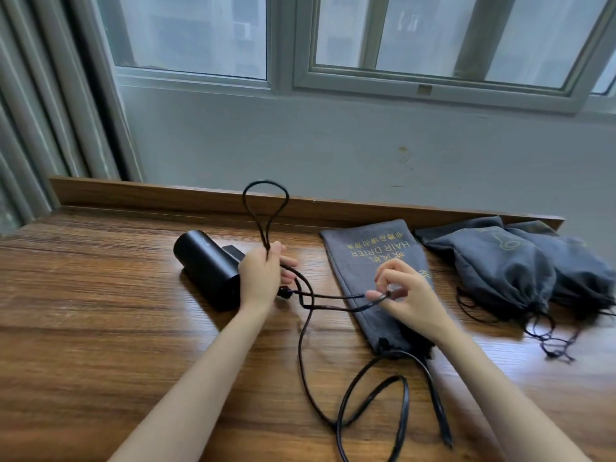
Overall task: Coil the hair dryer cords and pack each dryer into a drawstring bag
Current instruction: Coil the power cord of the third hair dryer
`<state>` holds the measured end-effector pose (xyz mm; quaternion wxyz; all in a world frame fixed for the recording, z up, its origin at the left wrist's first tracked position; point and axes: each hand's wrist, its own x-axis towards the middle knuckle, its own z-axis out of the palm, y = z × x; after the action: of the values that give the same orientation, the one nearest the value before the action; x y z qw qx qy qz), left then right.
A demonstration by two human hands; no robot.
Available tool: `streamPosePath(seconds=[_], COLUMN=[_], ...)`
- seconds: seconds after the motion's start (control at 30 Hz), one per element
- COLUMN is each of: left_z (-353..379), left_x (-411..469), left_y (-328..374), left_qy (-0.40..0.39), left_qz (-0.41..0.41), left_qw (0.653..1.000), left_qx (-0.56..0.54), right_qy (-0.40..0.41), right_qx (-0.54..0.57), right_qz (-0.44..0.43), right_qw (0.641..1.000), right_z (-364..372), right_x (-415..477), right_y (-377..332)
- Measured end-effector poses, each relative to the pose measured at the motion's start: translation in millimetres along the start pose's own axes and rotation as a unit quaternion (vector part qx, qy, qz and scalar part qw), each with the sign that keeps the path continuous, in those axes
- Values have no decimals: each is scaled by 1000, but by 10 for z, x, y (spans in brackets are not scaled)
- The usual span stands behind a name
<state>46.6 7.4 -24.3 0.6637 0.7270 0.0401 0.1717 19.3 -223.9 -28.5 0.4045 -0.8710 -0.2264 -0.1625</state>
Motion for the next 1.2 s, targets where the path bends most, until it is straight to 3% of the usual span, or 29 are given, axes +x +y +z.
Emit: streamPosePath(seconds=[0.1, 0.17, 0.23, 0.37, 0.47, 0.57, 0.7, 0.73, 0.8, 0.87, 0.9, 1.07, 1.2], left_z=[11, 60, 120, 255, 315, 289, 229, 218, 178, 111, 73, -58, -3], left_x=[48, 43, 16, -61, -107, -110, -97, -93, -95, -140, -161, -222, -309], left_y=[23, 55, 117, 274, 379, 404, 361, 320, 179, 36, -18, -135, -166], left_qy=[-24, -59, -86, -133, -159, -169, -218, -220, -234, -288, -305, -318, -295], left_qz=[-70, -65, -25, 31, 4, -41, -97, -82, 12, 105, 120, 105, 83], left_qw=[995, 994, 995, 989, 980, 970, 948, 957, 972, 929, 913, 928, 930], left_qx=[-66, -60, -45, -49, -116, -172, -212, -172, 26, 208, 242, 162, 203], right_qy=[-116, -181, -167, -86, -104, -62, -53, -43, -12, 28, 55, 149, 178], right_qx=[-15, 26, 64, -98, -133, -192, -53, -4, 80, 194, 253, 433, 534], right_qz=[36, 74, 106, 58, 23, 28, 89, 109, 162, 222, 246, 312, 332], right_qw=[993, 980, 978, 990, 985, 979, 993, 993, 983, 955, 934, 833, 757], right_z=[-48, -89, -89, 98, 256, 316, 311, 310, 318, 306, 273, -146, -529], right_x=[-79, -74, -8, 234, 352, 402, 403, 411, 434, 467, 485, 640, 692], right_y=[42, -10, -104, -305, -427, -438, -418, -412, -403, -411, -427, -427, -363])
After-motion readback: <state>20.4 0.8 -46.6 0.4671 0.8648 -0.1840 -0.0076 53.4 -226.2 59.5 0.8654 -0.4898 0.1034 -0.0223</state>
